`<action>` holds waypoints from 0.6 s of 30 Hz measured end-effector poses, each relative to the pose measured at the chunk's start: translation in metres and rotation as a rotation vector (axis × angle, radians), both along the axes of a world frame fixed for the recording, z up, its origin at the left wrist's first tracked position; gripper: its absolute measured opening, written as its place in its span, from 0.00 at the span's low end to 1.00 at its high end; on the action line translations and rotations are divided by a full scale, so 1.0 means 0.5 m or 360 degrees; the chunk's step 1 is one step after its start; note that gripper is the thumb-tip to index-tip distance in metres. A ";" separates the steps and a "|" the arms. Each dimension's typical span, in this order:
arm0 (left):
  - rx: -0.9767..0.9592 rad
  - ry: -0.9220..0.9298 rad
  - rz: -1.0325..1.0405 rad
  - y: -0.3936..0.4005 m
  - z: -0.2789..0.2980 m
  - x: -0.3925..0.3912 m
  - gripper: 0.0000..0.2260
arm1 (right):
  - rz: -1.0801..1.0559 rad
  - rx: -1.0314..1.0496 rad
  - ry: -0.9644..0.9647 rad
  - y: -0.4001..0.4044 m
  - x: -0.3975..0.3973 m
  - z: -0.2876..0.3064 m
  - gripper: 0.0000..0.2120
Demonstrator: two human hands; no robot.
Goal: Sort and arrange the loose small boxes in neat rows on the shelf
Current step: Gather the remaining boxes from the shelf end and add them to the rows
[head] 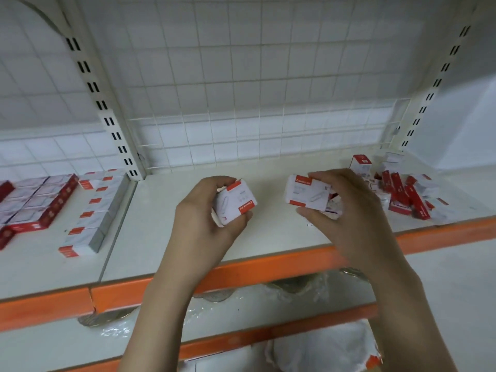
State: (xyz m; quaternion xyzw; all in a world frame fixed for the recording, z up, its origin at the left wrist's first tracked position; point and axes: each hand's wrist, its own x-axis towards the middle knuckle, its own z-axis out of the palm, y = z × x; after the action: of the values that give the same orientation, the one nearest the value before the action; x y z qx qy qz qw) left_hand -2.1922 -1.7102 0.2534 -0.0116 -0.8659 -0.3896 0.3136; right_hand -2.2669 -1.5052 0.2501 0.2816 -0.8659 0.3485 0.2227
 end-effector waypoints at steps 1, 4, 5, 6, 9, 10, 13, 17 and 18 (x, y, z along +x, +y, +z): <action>-0.0014 0.0007 0.0013 -0.011 0.001 0.009 0.18 | 0.0018 -0.0011 0.0003 -0.013 0.006 0.000 0.23; -0.0018 0.0046 0.0028 -0.048 0.004 0.034 0.18 | 0.0059 -0.0006 0.0007 -0.055 0.026 0.001 0.23; 0.0004 0.0051 0.0030 -0.061 0.005 0.042 0.18 | 0.0072 -0.0002 0.0005 -0.070 0.031 0.001 0.23; 0.0038 0.0046 0.0034 -0.075 0.006 0.050 0.18 | 0.0079 0.0001 0.0001 -0.087 0.037 0.001 0.23; 0.0118 0.0035 0.0020 -0.131 0.001 0.077 0.19 | 0.0050 0.0037 0.0031 -0.147 0.053 -0.005 0.23; 0.0115 0.0042 -0.0009 -0.156 -0.002 0.086 0.19 | 0.0037 0.0038 0.0025 -0.171 0.060 -0.008 0.23; -0.0029 0.0064 -0.0049 -0.251 -0.009 0.111 0.20 | 0.0034 0.0015 -0.0021 -0.257 0.088 -0.018 0.22; -0.0042 -0.0025 -0.0025 -0.394 -0.021 0.158 0.24 | 0.0089 -0.0030 -0.0089 -0.392 0.138 -0.023 0.21; 0.0009 -0.0073 -0.0039 -0.424 -0.024 0.171 0.26 | 0.0110 -0.0045 -0.0098 -0.424 0.152 -0.023 0.21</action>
State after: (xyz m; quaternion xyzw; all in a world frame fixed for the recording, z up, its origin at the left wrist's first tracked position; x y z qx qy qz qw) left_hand -2.1066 -1.9221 0.2414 -0.0122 -0.8715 -0.3960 0.2889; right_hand -2.1909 -1.7172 0.2384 0.2973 -0.8571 0.3766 0.1878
